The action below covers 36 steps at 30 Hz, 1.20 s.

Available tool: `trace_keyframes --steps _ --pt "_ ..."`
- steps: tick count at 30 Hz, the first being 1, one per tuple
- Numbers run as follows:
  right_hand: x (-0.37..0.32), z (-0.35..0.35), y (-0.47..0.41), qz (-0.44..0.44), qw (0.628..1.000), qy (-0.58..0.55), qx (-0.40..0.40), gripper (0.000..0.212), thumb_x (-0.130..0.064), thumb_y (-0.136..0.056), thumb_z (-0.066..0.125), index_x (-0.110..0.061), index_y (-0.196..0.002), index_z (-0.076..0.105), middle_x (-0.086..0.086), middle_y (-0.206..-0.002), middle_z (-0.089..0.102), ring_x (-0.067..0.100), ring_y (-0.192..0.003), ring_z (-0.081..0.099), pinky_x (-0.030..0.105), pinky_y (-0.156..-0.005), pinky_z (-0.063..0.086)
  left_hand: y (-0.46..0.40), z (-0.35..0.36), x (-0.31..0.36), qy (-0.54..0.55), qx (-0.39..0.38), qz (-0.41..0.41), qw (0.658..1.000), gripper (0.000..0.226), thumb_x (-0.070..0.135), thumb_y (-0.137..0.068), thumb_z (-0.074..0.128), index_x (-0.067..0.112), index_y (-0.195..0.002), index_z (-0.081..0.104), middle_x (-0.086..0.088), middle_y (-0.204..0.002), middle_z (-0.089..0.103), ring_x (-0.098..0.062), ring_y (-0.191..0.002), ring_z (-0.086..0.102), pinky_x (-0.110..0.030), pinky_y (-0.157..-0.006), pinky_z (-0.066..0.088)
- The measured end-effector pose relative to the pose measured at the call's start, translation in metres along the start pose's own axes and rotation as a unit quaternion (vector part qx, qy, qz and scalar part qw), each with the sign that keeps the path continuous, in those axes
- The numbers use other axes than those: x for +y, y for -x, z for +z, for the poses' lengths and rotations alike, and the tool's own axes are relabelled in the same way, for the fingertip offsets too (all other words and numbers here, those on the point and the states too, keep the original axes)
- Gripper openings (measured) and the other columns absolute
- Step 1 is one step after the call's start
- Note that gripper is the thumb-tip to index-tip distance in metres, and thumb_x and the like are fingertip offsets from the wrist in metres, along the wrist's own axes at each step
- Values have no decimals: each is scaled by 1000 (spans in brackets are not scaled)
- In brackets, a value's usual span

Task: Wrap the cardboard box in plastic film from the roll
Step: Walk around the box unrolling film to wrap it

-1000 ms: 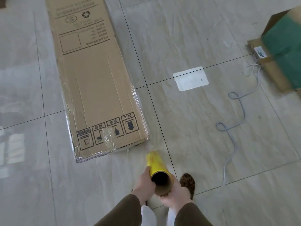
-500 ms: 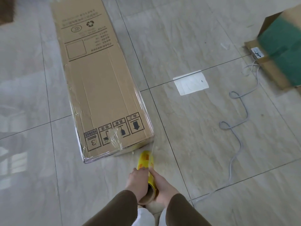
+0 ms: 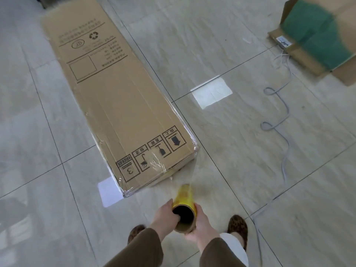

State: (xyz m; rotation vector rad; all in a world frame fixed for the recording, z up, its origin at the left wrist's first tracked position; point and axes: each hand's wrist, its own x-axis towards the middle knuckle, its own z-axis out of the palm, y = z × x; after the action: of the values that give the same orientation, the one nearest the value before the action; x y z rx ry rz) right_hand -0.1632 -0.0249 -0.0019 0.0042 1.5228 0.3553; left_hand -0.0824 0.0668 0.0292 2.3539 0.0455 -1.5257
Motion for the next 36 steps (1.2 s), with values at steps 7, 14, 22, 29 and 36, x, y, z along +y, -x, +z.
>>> trace_keyframes --steps 7,14,22,29,36 --pt "80 23 -7 -31 990 -139 -4 44 -24 -99 58 -7 -140 58 26 -137 63 42 -126 60 52 -110 48 6 -19 -51 -16 2 -5 1000 53 5 -84 50 13 -136 49 -10 -122 64 -26 -109 61 -34 -91 51" --pt "123 32 -17 -45 999 -11 -13 44 -31 -110 47 2 -139 56 30 -123 70 49 -111 68 64 -97 55 2 -62 -52 -486 13 133 863 48 7 -92 51 11 -138 41 -7 -119 63 -25 -110 62 -30 -88 50" --pt "134 45 -40 -8 997 -14 -80 65 -65 -101 45 -11 -131 66 24 -122 73 48 -116 66 69 -96 53 11 -71 -68 -563 -28 220 796 33 11 -88 46 15 -118 57 -11 -111 60 -30 -102 57 -33 -84 44" --pt "161 51 -50 -7 995 -83 -59 55 -53 -102 55 -12 -138 58 29 -117 74 48 -109 71 65 -94 55 7 -85 -96 -345 -60 206 914 64 9 -87 41 28 -146 26 -9 -114 60 -28 -102 61 -36 -87 51" --pt "201 86 -49 -23 974 -221 -46 54 -44 -104 54 -4 -141 58 30 -134 64 46 -127 59 61 -112 43 -5 -127 -131 -342 -98 123 927 67 15 -89 53 21 -151 28 -5 -143 51 -22 -129 49 -27 -104 41"
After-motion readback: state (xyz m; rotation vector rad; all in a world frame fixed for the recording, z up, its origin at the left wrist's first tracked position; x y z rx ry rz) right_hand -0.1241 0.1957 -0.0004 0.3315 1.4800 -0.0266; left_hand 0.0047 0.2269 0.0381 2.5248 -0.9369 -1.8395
